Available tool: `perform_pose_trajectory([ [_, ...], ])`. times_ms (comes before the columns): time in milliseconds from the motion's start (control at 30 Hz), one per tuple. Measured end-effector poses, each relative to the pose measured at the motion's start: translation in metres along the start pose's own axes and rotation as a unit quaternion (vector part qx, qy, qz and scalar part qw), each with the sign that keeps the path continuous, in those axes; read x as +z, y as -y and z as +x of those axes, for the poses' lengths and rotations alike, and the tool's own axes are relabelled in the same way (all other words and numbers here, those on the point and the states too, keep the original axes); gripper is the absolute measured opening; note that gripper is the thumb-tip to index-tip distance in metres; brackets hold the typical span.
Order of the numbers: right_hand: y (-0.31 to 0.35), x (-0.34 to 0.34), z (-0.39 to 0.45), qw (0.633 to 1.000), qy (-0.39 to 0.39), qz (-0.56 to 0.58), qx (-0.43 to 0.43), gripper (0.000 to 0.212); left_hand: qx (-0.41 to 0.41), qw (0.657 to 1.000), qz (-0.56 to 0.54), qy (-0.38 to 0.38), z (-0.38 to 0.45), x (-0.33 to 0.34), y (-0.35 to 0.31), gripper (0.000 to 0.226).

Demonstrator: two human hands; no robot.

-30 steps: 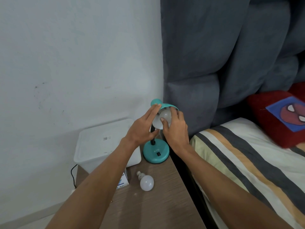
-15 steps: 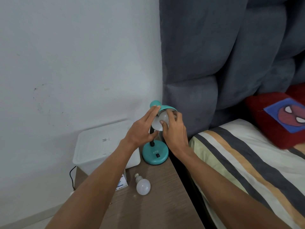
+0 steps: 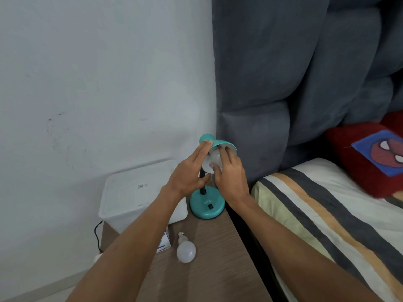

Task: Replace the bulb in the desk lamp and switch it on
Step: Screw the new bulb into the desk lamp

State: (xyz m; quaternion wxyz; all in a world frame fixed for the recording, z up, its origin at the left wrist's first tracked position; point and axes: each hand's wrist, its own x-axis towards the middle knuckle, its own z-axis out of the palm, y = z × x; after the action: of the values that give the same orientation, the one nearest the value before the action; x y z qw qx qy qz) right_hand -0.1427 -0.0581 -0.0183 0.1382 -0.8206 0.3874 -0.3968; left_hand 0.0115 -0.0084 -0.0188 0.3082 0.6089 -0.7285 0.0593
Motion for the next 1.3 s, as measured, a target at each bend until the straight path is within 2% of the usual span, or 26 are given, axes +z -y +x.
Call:
perform_pose_trajectory([
  [67,-0.003,0.0,0.0,1.0,0.02,0.008,0.021,0.061,0.0,1.0,0.002,0.002,0.0,0.0,0.001,0.095],
  [200,0.0,-0.005,0.007,0.986,0.008,0.113,0.126,0.051,0.0,1.0,0.008,-0.002,0.002,0.001,0.002,0.093],
  [300,0.002,-0.004,0.005,0.994,-0.021,0.082,0.071,0.049,0.004,1.0,0.009,-0.002,0.002,0.002,0.003,0.095],
  [400,-0.002,0.001,0.002,1.0,0.005,-0.012,-0.002,0.058,0.003,1.0,0.006,-0.001,0.0,0.002,0.001,0.096],
  [500,-0.003,0.002,0.004,0.999,0.034,-0.019,0.003,0.064,0.004,1.0,0.005,-0.004,0.0,0.001,0.0,0.095],
  [633,0.004,-0.006,0.01,0.983,0.027,0.119,0.139,0.053,0.002,1.0,0.006,-0.004,0.0,-0.001,0.001,0.093],
  [700,0.007,-0.009,0.011,0.971,0.008,0.166,0.173,0.05,0.005,1.0,0.005,-0.005,0.001,-0.002,0.0,0.092],
  [767,0.009,-0.007,0.008,0.977,-0.021,0.161,0.142,0.044,0.01,1.0,0.006,-0.008,0.001,-0.002,-0.001,0.092],
  [833,0.01,-0.005,0.004,0.984,-0.017,0.135,0.115,0.042,0.008,1.0,0.004,-0.006,0.001,-0.001,-0.002,0.093],
  [933,0.005,-0.002,0.002,0.989,0.002,0.116,0.095,0.053,0.005,1.0,0.001,-0.009,-0.001,-0.002,-0.002,0.093],
  [1067,0.005,-0.003,0.007,0.977,0.0,0.115,0.182,0.049,0.012,1.0,0.003,-0.015,-0.001,-0.001,-0.003,0.092],
  [1200,0.009,-0.004,0.004,0.99,-0.034,0.088,0.109,0.043,0.011,1.0,0.008,-0.008,-0.001,0.0,-0.001,0.096],
  [1300,0.008,-0.003,0.003,0.995,-0.012,0.067,0.07,0.047,0.005,1.0,0.006,-0.007,-0.002,0.0,0.0,0.097],
])
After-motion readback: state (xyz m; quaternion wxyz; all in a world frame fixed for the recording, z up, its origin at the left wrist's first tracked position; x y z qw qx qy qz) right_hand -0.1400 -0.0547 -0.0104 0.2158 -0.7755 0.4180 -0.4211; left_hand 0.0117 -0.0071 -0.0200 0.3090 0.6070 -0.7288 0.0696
